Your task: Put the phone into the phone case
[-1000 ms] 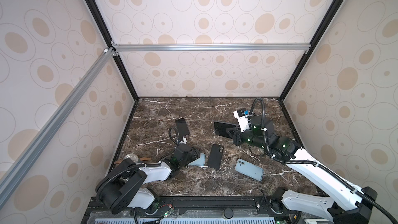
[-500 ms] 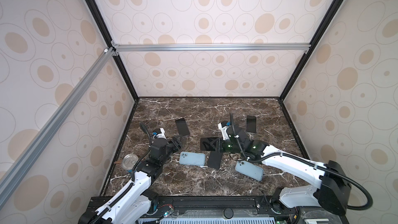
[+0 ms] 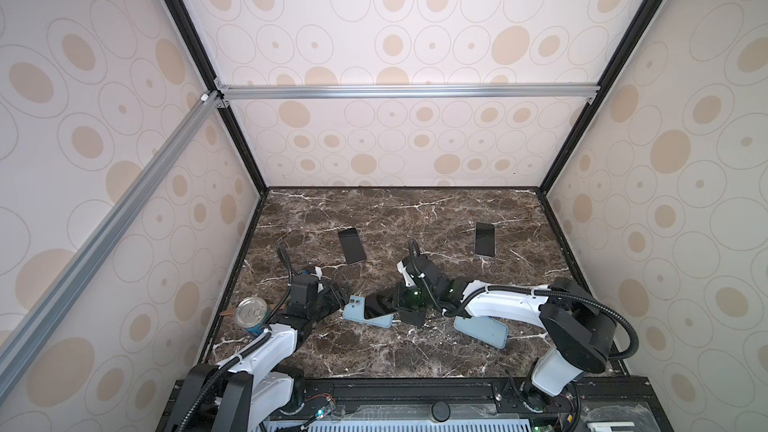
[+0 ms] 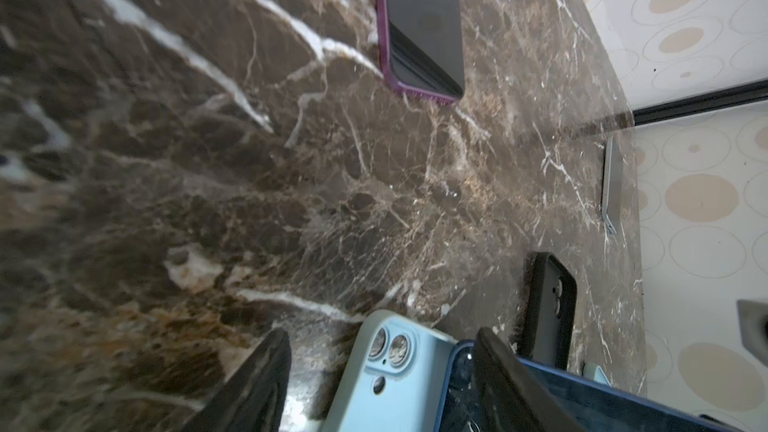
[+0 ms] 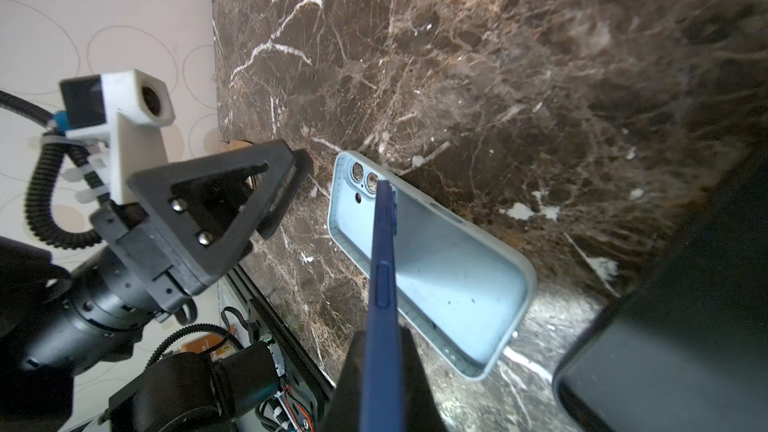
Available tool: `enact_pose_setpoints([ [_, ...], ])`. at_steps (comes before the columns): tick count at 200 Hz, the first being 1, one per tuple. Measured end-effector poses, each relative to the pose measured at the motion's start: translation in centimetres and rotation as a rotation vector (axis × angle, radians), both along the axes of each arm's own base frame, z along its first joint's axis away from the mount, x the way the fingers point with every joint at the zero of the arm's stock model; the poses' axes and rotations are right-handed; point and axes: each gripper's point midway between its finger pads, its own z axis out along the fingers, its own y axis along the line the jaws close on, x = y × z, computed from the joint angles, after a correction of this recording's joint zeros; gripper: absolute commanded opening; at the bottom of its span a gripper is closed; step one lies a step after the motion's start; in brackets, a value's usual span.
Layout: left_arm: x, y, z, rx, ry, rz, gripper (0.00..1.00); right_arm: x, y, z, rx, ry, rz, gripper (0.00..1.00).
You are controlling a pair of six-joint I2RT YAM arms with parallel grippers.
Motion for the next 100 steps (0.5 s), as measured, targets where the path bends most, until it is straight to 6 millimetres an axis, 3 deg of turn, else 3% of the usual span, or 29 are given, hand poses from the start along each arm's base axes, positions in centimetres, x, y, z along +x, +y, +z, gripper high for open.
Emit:
enact_pose_setpoints([
  [100,-1.5,-2.5,-0.8,-0.053,-0.008,-0.096,0.59,0.3,-0.1,-0.8,-0.01,0.05,0.014,0.0],
])
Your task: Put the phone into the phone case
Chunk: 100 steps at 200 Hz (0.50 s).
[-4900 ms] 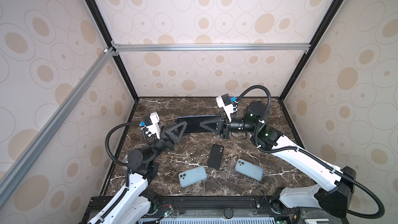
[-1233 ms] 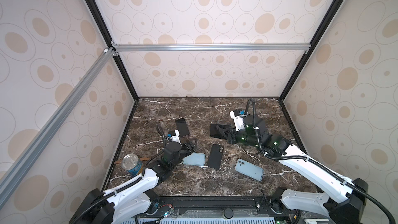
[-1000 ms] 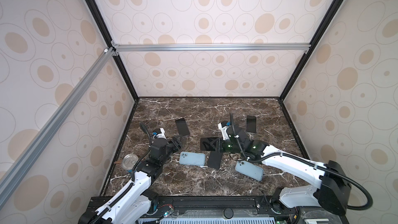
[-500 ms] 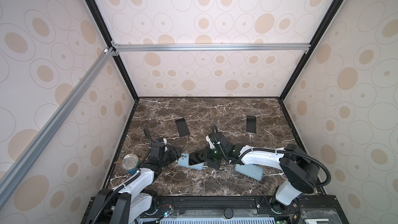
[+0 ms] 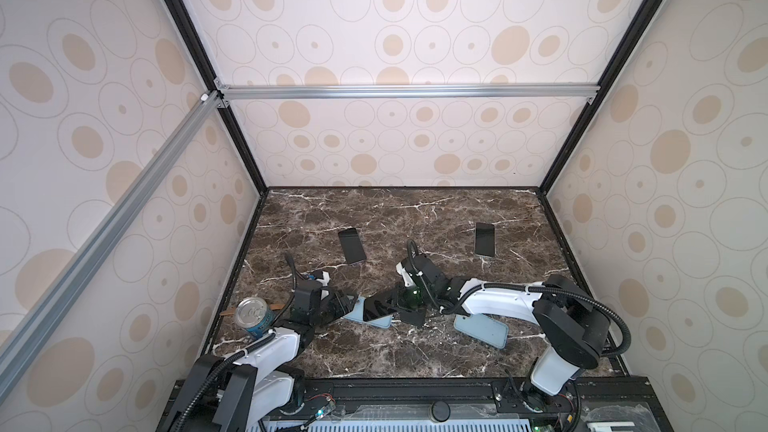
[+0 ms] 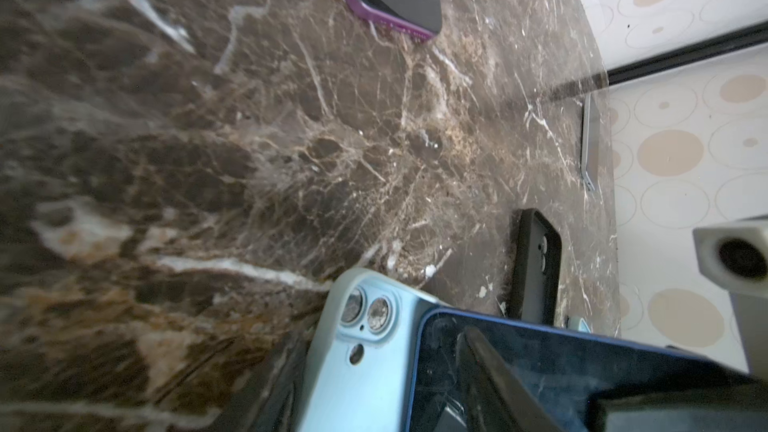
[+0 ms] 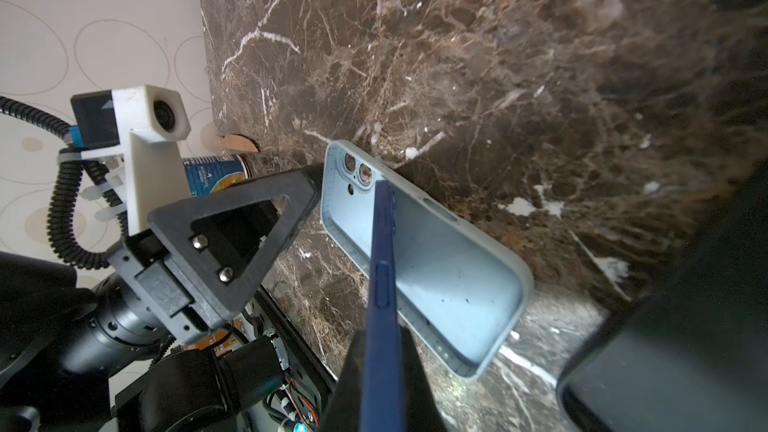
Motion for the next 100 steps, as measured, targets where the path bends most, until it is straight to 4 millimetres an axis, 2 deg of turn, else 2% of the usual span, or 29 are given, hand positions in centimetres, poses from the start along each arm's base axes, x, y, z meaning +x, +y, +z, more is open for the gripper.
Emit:
enact_pose_setpoints([
  [65,-1.2,-1.9,0.1,-0.06,-0.008,-0.044,0.59,2.1,-0.2,0.2,-0.013,-0.005,0.025,0.0],
  [100,-1.1,-1.9,0.1,-0.076,-0.002,-0.031,0.58,2.0,0.3,0.0,0.006,0.009,0.052,0.0],
])
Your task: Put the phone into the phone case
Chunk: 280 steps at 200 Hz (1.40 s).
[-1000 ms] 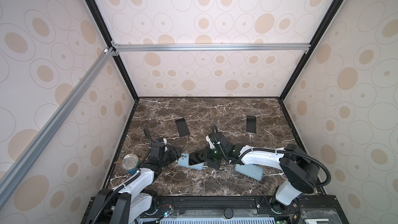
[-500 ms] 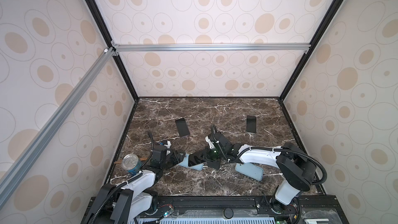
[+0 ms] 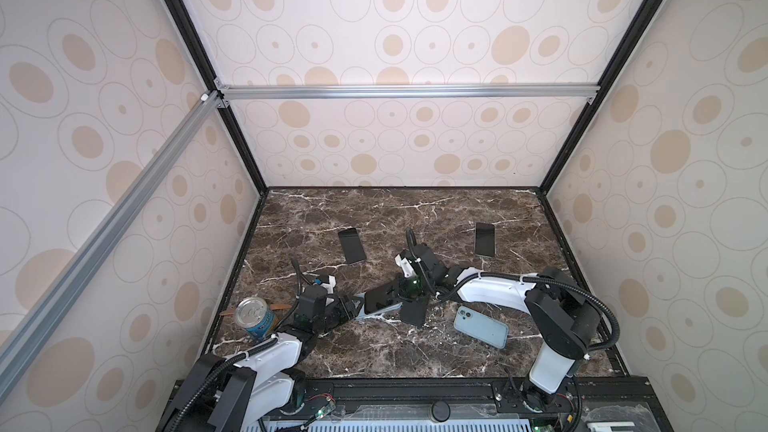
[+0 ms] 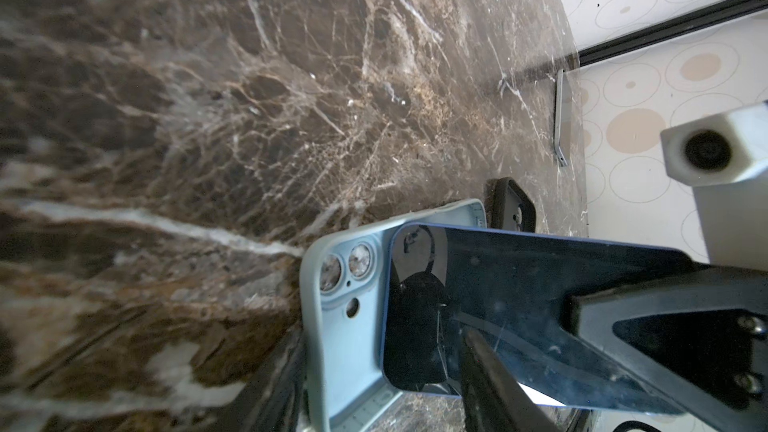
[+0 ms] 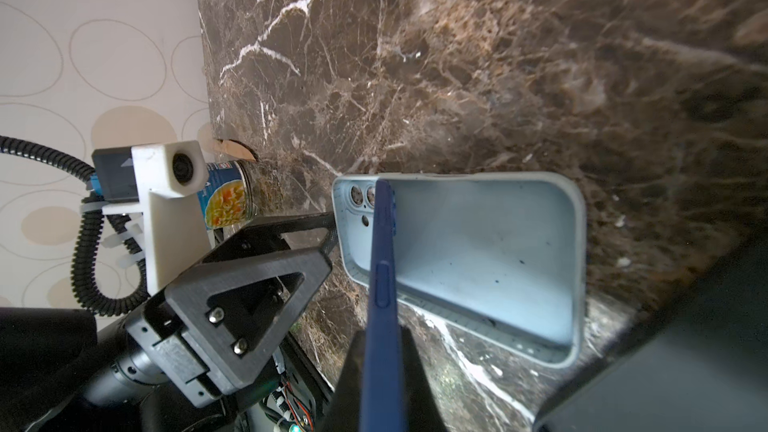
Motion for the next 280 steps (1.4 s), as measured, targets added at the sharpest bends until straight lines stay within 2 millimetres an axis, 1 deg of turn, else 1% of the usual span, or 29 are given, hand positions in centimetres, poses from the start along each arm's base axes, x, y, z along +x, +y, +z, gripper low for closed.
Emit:
enact_pose_setpoints([
  [30,0.3,-0.3,-0.1,-0.011,-0.003,-0.006,0.57,-0.2,0.5,-0.2,0.029,0.015,0.024,0.0],
  [38,0.4,-0.5,-0.1,-0.018,-0.002,-0.012,0.55,-0.3,0.6,-0.3,0.037,0.017,0.028,0.0],
  [60,0.5,-0.8,-0.1,-0.033,0.002,-0.021,0.55,-0.5,0.7,-0.5,0.055,0.022,0.037,0.0],
  [93,0.4,-0.8,-0.1,-0.034,0.007,-0.02,0.55,-0.4,1.3,-0.7,0.087,0.03,0.041,0.0],
  [169,0.4,-0.9,-0.1,0.004,0.023,-0.055,0.55,-0.5,1.4,-0.7,0.094,0.034,0.039,0.0],
  [280,1.0,-1.3,0.0,-0.022,0.008,-0.061,0.56,-0.6,1.7,-0.6,0.099,0.034,0.031,0.0],
])
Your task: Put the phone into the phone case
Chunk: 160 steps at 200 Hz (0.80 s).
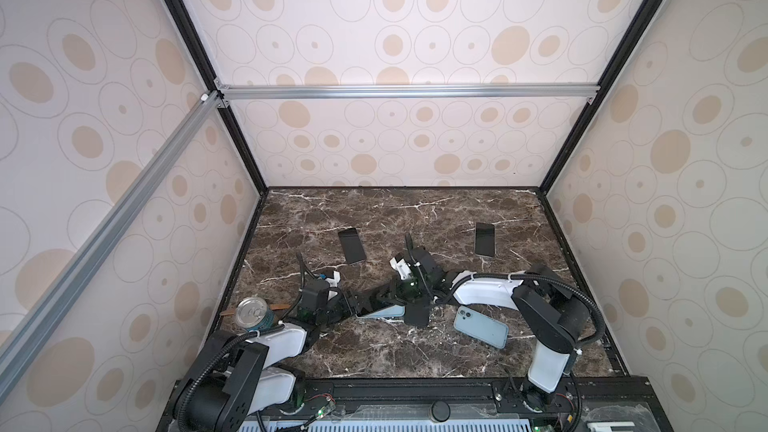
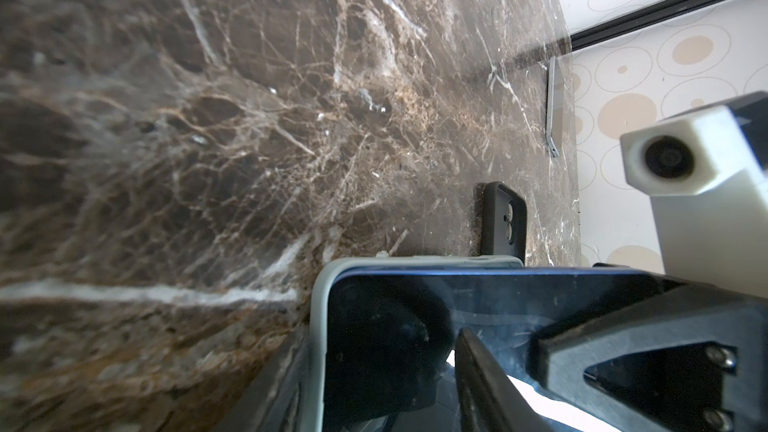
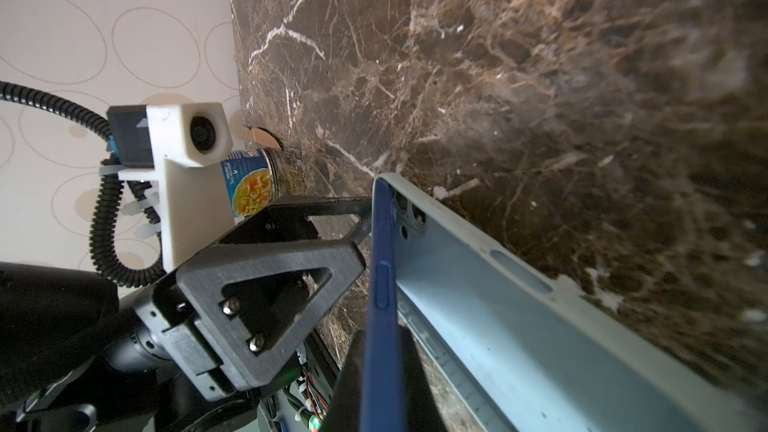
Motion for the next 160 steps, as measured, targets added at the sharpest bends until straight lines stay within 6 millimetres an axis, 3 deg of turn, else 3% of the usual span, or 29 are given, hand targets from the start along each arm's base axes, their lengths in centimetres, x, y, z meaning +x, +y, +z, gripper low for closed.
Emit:
enact_pose_setpoints([
  [145,-0.06,0.3,0.0,0.005,-0.007,0.008,0.56,-0.1,0.06,-0.58,0.036,0.004,-0.019,0.0],
  [160,-0.37,0.47,-0.03,0.004,-0.011,0.014,0.56,-0.21,0.07,-0.64,0.037,0.004,-0.018,0.06],
])
